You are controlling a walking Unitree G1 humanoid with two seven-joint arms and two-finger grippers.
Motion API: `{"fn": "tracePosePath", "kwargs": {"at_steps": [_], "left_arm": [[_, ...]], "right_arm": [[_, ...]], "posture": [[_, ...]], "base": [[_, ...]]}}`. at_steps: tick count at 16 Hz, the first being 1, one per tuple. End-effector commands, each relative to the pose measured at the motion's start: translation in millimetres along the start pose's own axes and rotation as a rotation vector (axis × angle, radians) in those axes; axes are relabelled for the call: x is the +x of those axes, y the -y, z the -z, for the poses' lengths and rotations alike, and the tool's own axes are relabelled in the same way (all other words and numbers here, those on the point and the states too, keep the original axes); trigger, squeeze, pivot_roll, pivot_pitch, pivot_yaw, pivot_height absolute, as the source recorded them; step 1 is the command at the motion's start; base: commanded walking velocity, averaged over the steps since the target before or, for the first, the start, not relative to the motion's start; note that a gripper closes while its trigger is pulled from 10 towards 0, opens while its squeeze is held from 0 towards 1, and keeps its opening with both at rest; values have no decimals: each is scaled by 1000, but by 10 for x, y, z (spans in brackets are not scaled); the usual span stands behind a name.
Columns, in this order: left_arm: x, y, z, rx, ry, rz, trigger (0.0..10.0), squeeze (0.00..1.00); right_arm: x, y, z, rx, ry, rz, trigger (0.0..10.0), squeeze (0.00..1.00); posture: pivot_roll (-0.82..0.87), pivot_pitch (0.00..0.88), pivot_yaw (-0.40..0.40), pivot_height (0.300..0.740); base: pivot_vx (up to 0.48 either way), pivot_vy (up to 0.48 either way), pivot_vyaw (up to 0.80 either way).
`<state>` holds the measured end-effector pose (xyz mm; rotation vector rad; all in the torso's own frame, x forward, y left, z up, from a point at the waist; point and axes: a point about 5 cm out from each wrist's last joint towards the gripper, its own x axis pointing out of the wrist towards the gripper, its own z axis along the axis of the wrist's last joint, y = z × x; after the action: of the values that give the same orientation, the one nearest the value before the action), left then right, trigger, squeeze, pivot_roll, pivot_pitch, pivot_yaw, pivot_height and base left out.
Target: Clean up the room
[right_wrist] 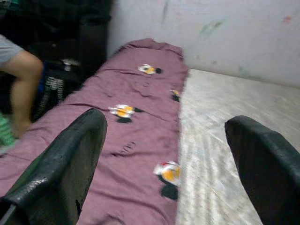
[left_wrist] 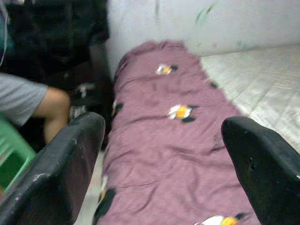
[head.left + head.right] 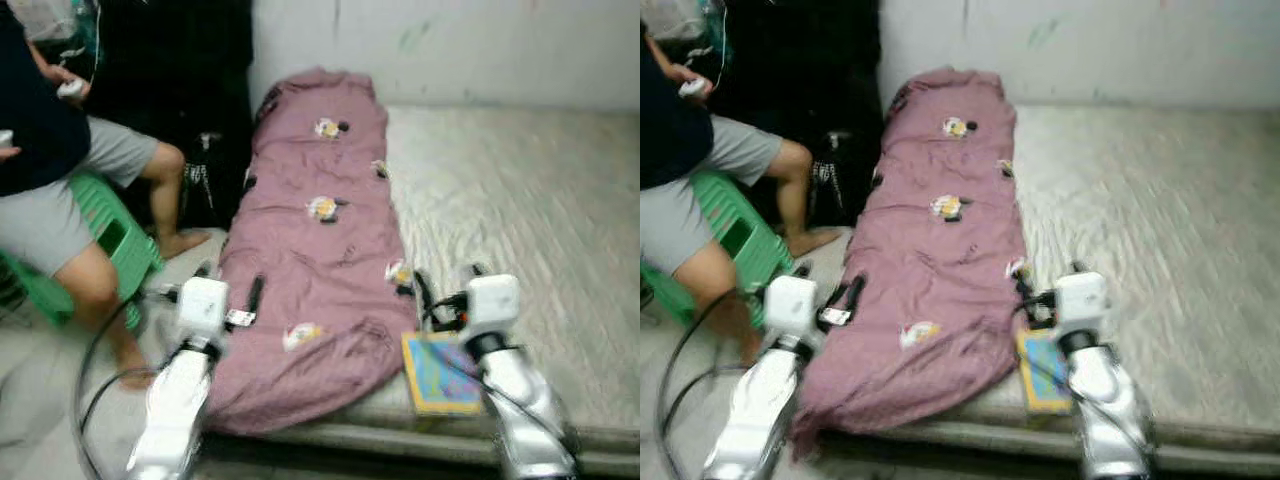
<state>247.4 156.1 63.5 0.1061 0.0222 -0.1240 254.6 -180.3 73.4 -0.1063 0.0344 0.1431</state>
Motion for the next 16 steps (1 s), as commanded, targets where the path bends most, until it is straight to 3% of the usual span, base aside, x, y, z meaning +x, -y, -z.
{"fn": "tracePosePath", "kwargs": {"at_steps": [1,8,13,16], "left_arm": [[28,-3,-30,1,7,-8,10000,0],[31,14,8,1,-22,-6,10000,0],[43,18,6,-2,-22,-5,10000,0],[36,18,5,-4,-23,-5,10000,0]], "right_arm": [[28,12,-57,-9,22,-4,10000,0],[36,12,-51,4,17,-4,10000,0],[12,41,-38,0,9,6,10000,0],[-32,55,-10,5,0,13,10000,0]], "posture": [[-65,8,7,740],[-69,0,9,740],[-70,0,9,740],[-72,2,11,740]], "base": [[0,0,0],[0,0,0],[0,-301,0],[0,-296,-533]]}}
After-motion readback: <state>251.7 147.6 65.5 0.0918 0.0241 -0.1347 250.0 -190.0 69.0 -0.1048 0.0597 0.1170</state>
